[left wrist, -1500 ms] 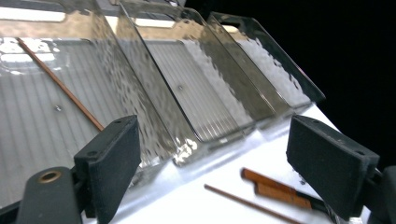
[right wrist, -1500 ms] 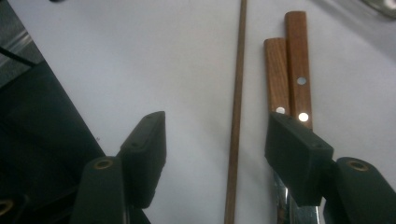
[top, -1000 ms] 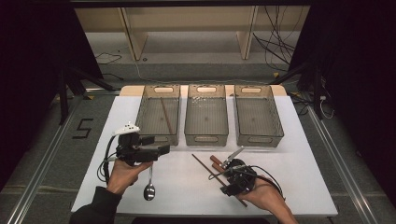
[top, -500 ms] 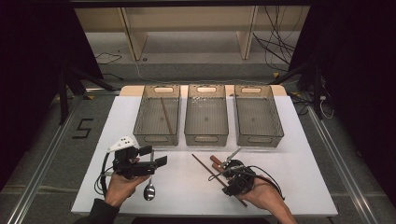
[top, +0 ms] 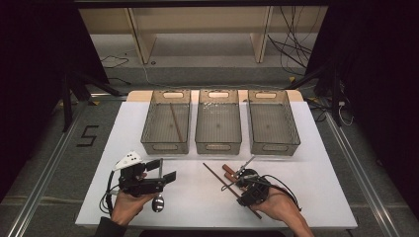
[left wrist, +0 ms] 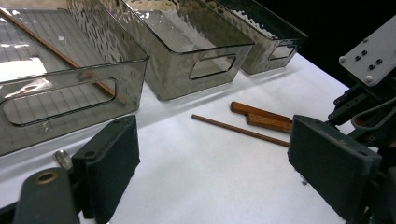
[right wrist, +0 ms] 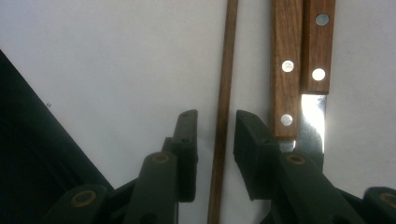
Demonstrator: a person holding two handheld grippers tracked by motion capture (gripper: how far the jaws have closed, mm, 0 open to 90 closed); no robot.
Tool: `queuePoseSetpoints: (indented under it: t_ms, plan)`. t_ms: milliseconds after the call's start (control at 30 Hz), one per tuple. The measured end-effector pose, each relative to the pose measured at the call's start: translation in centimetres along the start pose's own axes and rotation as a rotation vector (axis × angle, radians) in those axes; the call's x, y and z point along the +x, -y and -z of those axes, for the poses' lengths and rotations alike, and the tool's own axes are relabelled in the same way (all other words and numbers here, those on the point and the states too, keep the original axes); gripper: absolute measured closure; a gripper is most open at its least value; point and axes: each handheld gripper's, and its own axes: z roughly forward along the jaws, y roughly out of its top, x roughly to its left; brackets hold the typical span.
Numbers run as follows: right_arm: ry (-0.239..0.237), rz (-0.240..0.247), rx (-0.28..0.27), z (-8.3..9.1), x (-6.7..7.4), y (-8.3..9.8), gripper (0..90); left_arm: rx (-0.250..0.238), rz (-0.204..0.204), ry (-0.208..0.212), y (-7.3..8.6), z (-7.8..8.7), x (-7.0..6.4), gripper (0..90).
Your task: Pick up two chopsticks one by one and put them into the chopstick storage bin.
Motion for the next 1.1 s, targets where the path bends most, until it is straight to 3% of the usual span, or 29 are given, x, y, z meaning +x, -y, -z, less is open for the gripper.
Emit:
queuePoseSetpoints:
  t_ms: [633, 1100]
  plan:
    - [0.089, 0.031, 0.050, -0.85, 0.73, -0.48, 80.4, 0.003, 0.001, -0.004, 0.39, 0.09, 0.01, 15.9]
    - [0.084, 0.029, 0.057, -0.88, 0.76, -0.57, 84.9, 0.008, 0.001, -0.002, 0.50, -0.10, -0.06, 15.9]
